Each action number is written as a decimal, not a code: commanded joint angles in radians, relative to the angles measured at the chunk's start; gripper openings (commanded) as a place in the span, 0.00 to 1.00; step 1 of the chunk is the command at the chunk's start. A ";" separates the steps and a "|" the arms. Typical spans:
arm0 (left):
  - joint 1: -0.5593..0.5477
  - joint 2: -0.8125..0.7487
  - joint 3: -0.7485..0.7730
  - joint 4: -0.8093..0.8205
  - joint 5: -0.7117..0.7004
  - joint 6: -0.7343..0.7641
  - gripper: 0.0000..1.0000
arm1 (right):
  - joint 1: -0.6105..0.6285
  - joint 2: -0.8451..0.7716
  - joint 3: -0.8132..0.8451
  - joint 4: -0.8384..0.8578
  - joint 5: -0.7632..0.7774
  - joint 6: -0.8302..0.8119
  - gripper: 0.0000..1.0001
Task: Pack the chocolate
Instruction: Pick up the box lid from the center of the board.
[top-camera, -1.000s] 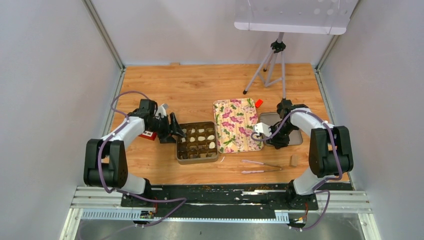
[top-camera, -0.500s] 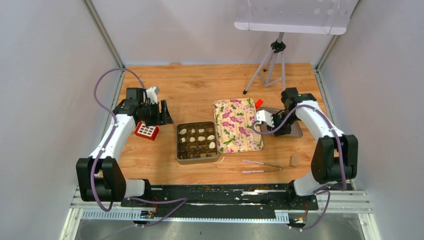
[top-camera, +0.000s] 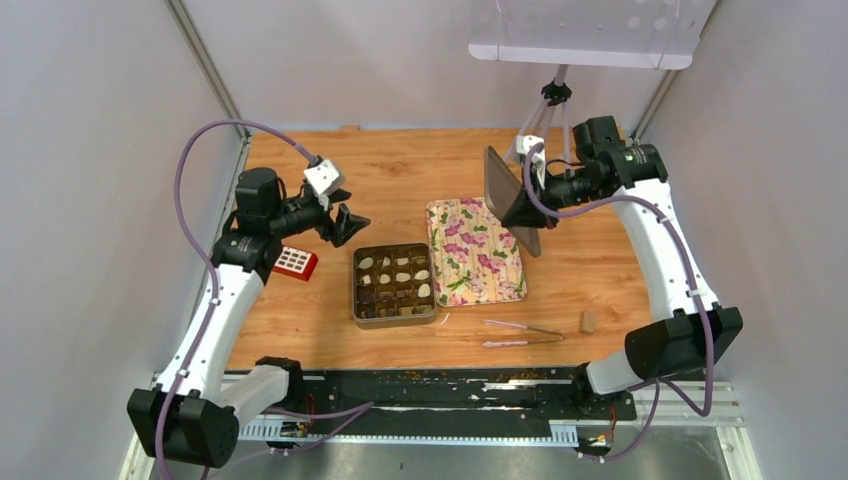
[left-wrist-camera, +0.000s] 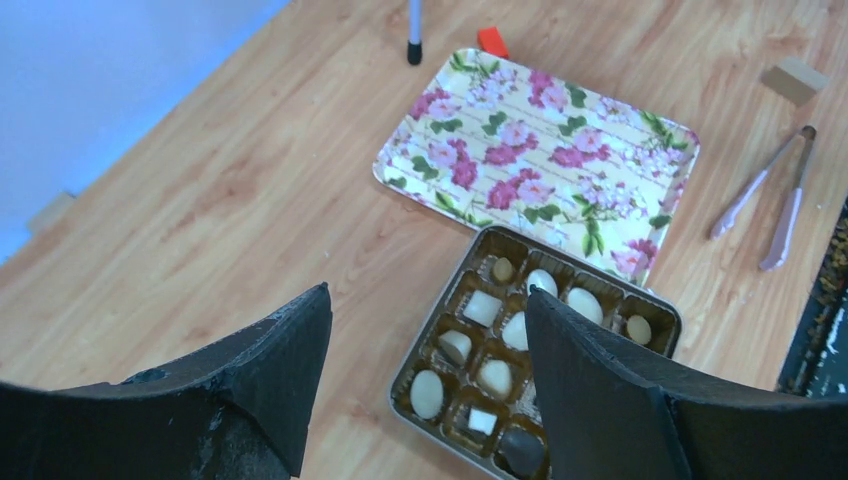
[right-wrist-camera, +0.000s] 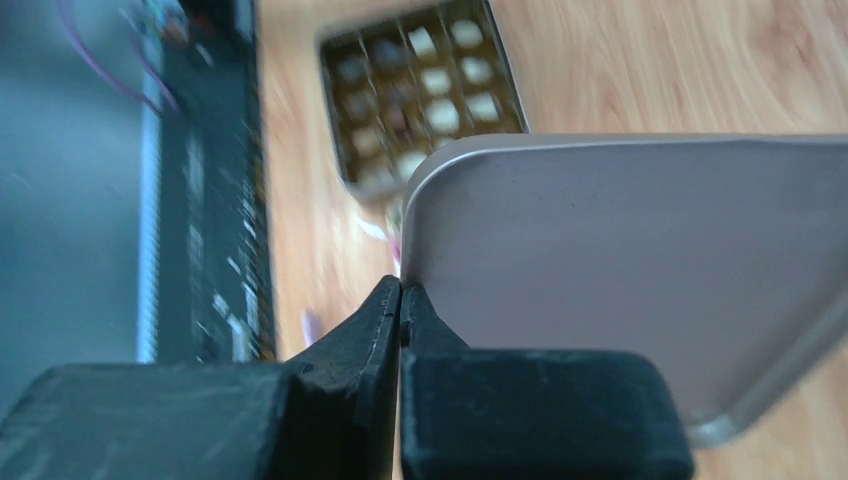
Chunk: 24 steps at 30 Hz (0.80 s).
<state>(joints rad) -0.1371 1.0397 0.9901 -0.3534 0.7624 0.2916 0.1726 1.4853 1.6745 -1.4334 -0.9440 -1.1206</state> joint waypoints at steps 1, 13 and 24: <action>0.004 0.034 -0.003 0.093 -0.008 -0.076 0.79 | 0.043 0.000 -0.018 0.433 -0.407 0.657 0.00; 0.202 0.034 -0.161 0.100 -0.339 -0.598 0.80 | 0.330 0.198 -0.191 1.719 -0.542 1.804 0.00; 0.489 0.138 -0.218 0.104 -0.355 -0.791 0.78 | 0.543 0.539 0.091 1.956 -0.556 2.116 0.00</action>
<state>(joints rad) 0.3496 1.1587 0.7677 -0.2943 0.3897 -0.4274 0.6758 1.9537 1.6093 0.3511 -1.4857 0.8242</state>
